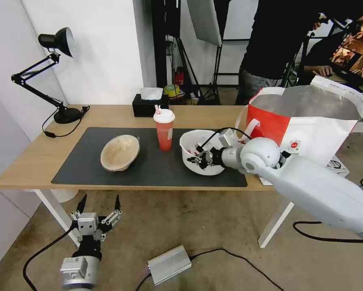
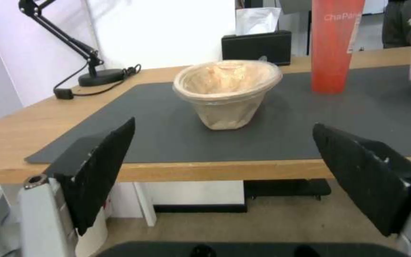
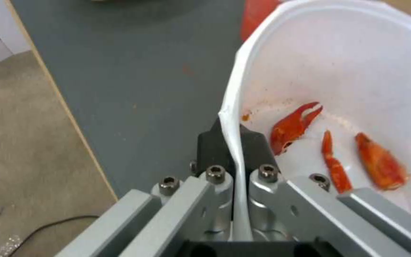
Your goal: Pick up the trash from the table and place it into the takeout bag.
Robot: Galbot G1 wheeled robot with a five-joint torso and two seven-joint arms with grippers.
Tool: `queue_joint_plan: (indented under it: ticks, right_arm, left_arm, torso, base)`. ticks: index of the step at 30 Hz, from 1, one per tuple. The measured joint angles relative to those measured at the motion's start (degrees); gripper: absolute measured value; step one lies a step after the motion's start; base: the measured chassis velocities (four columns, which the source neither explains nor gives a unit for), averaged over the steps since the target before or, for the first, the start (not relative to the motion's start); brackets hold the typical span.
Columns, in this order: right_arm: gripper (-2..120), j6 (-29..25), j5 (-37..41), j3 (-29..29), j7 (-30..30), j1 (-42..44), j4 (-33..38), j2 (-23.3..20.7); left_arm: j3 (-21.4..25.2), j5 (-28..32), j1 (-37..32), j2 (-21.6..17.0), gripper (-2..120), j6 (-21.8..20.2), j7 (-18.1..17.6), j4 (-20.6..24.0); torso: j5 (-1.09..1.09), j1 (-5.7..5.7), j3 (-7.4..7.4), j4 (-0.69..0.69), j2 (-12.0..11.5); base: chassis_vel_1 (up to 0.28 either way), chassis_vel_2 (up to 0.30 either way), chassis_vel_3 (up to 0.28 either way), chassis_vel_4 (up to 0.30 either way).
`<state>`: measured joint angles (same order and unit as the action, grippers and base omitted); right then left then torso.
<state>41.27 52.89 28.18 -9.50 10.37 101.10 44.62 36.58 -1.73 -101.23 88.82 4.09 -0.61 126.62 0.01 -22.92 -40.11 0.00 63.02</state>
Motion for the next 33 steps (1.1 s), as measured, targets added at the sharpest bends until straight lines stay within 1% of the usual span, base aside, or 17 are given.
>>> queue_joint_plan:
  ticks: [7, 15, 27, 33]
  right_arm:
    - [0, 0.0, 0.4, 0.5, -0.2, -1.9, 2.9, -1.7]
    - [0, -0.1, 0.5, 0.8, -0.4, -4.1, 5.5, -2.4]
    - [0, -0.4, 0.9, 1.8, -0.4, -7.5, 6.7, -2.0]
    - [0, -0.8, 1.0, 3.9, -0.9, -11.9, 6.8, -1.4]
  left_arm:
    - [-0.2, -0.1, 0.0, 0.1, 100, 0.0, 0.0, 0.0]
    - [-0.3, -0.1, 0.0, 0.2, 100, 0.0, 0.0, 0.1]
    - [-0.2, -0.1, 0.1, 0.3, 100, 0.1, 0.0, 0.2]
    - [-0.2, -0.1, 0.2, 0.4, 100, 0.1, 0.0, 0.1]
  torso:
    - [-0.01, 0.0, 0.0, 0.0, 0.0]
    - [-0.01, 0.0, 0.0, 0.0, 0.0]
    - [-0.01, 0.0, 0.0, 0.0, 0.0]
    - [-0.01, 0.0, 0.0, 0.0, 0.0]
  base:
    - [0.0, 0.0, 0.0, 0.0]
    - [0.0, 0.0, 0.0, 0.0]
    - [0.0, 0.0, 0.0, 0.0]
    - [0.0, 0.0, 0.0, 0.0]
